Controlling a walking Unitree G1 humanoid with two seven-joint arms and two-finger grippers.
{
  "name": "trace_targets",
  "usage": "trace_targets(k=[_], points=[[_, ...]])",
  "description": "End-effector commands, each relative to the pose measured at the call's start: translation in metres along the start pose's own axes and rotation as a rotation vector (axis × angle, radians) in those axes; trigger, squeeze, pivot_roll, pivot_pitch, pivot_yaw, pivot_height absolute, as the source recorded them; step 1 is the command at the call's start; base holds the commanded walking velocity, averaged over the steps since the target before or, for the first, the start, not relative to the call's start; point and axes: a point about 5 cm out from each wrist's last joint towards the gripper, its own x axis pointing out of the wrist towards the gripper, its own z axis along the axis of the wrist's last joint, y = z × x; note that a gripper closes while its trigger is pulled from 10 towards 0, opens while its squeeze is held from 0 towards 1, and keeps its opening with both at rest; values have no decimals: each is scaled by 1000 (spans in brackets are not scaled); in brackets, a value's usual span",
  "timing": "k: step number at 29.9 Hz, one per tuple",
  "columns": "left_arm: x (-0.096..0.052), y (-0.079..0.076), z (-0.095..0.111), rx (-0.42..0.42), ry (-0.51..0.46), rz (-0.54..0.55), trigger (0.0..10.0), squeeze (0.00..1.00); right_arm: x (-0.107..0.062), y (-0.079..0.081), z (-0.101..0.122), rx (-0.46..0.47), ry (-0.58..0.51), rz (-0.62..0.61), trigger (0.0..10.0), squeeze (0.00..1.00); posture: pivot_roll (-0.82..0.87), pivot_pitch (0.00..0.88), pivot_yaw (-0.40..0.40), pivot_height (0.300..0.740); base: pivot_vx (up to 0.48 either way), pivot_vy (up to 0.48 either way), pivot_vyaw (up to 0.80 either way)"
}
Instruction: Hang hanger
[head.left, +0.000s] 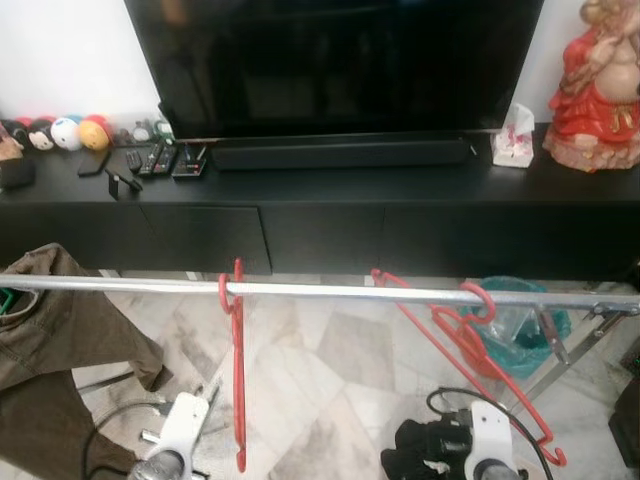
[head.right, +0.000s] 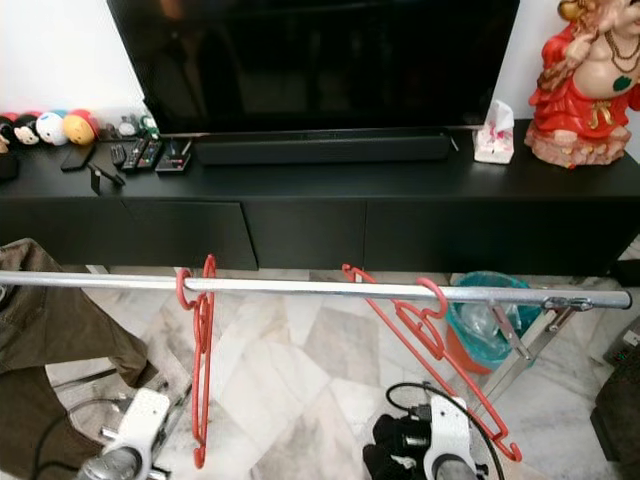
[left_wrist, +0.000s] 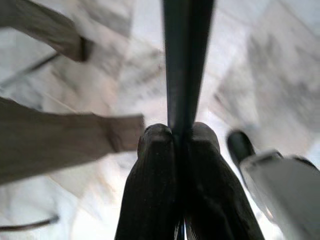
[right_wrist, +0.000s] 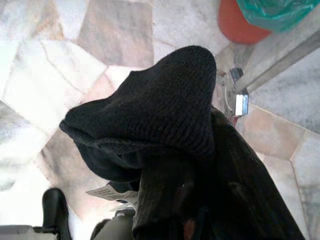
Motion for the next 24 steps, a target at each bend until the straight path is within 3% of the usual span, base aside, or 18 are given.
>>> trace_targets(k=[1, 4, 24], points=[[0, -1, -3, 23, 10, -9, 10000, 0, 0, 1, -2, 0, 10, 5, 10000, 0, -34, 0, 55, 740, 0, 0, 0], [1, -6, 2, 22, -7, -19, 10000, 0, -1, 0, -5, 2, 16, 0, 10000, 0, -31, 0, 53, 740, 0, 0, 0], [-1, -5, -10, -5, 28, 6, 10000, 0, -3, 3, -11, 9, 29, 2, 10000, 0, -35, 0, 54, 740, 0, 0, 0]])
